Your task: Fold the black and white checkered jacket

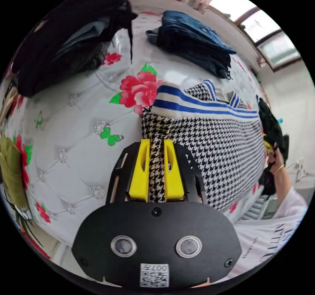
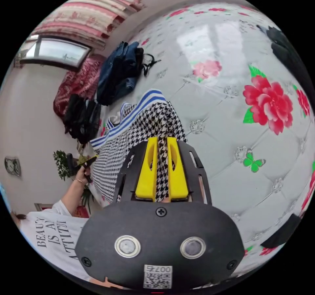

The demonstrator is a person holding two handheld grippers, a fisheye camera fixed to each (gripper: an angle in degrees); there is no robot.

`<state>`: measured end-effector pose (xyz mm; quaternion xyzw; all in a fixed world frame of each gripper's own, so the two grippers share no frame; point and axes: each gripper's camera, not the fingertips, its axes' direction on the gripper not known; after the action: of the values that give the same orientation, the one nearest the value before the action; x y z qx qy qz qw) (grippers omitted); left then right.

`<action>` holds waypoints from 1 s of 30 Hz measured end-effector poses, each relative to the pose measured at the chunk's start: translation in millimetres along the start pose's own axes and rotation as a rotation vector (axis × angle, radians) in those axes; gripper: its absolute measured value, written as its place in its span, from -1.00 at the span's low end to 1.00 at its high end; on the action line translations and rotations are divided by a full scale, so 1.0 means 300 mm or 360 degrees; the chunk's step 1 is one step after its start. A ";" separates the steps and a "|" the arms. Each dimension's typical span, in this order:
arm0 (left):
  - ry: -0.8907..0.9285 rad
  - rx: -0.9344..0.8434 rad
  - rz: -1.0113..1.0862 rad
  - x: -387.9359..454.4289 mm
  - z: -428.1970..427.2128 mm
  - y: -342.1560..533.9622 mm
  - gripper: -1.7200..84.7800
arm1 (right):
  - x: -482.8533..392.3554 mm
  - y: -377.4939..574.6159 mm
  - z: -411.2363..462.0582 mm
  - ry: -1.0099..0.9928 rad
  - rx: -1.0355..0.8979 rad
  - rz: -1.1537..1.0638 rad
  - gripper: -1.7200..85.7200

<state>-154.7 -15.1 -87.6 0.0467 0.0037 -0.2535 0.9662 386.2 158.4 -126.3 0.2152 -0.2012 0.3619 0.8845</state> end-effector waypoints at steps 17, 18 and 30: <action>0.0194 0.0241 0.0533 0.659 0.081 0.593 -0.69 | 0.587 0.859 -0.413 -0.0631 0.0527 0.0862 -0.59; 0.0145 0.0205 0.0547 0.665 0.116 0.590 -0.69 | 0.587 0.870 -0.432 -0.0532 0.0479 0.0857 -0.57; 0.0147 0.0318 0.0777 0.719 0.015 0.608 -0.79 | 0.591 0.918 -0.235 -0.0670 0.0352 0.0804 -0.78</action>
<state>122.5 37.0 -73.6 0.1529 0.0113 -0.0097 0.9881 316.7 471.5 -29.1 0.3230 -0.3859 0.5366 0.6774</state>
